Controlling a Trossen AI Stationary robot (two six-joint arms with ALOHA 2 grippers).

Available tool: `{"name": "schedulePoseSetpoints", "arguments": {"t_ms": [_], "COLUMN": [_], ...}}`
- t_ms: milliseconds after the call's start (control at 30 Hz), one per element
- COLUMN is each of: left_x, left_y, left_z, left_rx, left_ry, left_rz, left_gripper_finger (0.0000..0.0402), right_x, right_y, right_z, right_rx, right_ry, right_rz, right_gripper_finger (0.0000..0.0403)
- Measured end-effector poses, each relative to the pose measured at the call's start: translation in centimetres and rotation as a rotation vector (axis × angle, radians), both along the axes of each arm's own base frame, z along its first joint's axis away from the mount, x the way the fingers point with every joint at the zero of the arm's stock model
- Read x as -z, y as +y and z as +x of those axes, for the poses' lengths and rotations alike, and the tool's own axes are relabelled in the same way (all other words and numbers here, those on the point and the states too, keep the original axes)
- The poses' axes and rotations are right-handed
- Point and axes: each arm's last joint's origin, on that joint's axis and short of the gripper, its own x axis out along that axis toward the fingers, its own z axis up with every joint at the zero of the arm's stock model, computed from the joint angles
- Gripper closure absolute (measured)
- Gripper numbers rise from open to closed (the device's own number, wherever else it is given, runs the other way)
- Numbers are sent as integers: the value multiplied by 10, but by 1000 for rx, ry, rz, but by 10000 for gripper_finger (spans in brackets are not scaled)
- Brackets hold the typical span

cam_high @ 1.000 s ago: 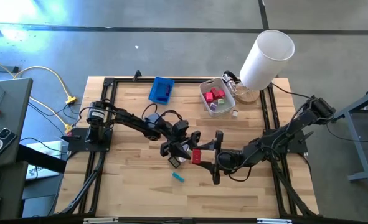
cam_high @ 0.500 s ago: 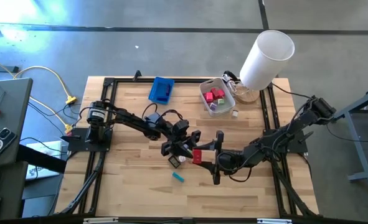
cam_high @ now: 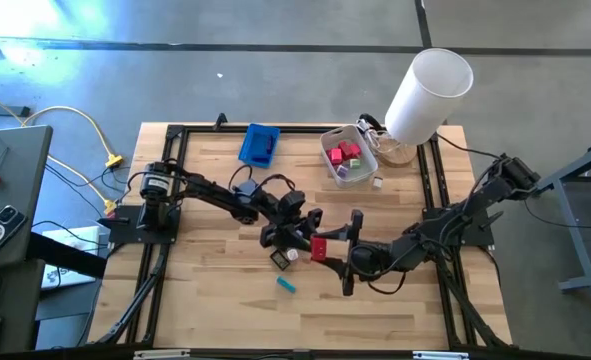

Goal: Pick & Place Office items
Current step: Put the red charger adapter into the white bin

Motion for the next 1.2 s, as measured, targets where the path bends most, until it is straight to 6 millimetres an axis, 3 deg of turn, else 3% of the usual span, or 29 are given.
{"name": "schedulePoseSetpoints", "arguments": {"t_ms": [700, 967, 1200], "left_x": [1, 3, 3], "left_y": [18, 40, 44], "left_z": [3, 4, 4], "left_rx": [-52, -83, -72], "left_ry": [-6, -3, 4], "left_rz": [38, 97, 113], "left_gripper_finger": [250, 250, 250], "right_x": [-4, -5, -5], "right_y": [4, 10, 9], "right_z": [-3, -5, -5], "right_rx": [15, -10, -10], "right_ry": [-33, -47, -46], "right_rz": [-48, -69, -67], "right_gripper_finger": [203, 203, 204]}}
